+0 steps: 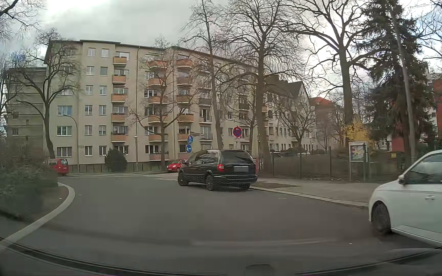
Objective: Follow the waypoints while adhering to traffic rules and regulations
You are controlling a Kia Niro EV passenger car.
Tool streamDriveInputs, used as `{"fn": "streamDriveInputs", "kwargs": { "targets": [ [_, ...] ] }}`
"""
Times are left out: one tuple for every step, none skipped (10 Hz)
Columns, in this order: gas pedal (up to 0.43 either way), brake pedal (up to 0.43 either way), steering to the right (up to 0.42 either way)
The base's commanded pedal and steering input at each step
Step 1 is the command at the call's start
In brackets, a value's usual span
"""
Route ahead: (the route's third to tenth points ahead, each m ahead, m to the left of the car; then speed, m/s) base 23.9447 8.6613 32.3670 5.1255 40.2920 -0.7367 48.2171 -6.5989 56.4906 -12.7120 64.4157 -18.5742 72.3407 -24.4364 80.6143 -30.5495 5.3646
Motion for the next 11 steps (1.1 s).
{"fn": "streamDriveInputs", "kwargs": {
  "targets": [
    [0.028, 0.03, -0.193],
    [0.028, 0.03, -0.193],
    [0.028, 0.03, -0.193],
    [0.028, 0.03, -0.193],
    [0.028, 0.03, -0.192],
    [0.028, 0.037, -0.192],
    [0.028, 0.03, -0.19],
    [0.028, 0.037, -0.186],
    [0.028, 0.03, -0.181],
    [0.028, 0.03, -0.175],
    [0.028, 0.03, -0.169]
  ]
}}
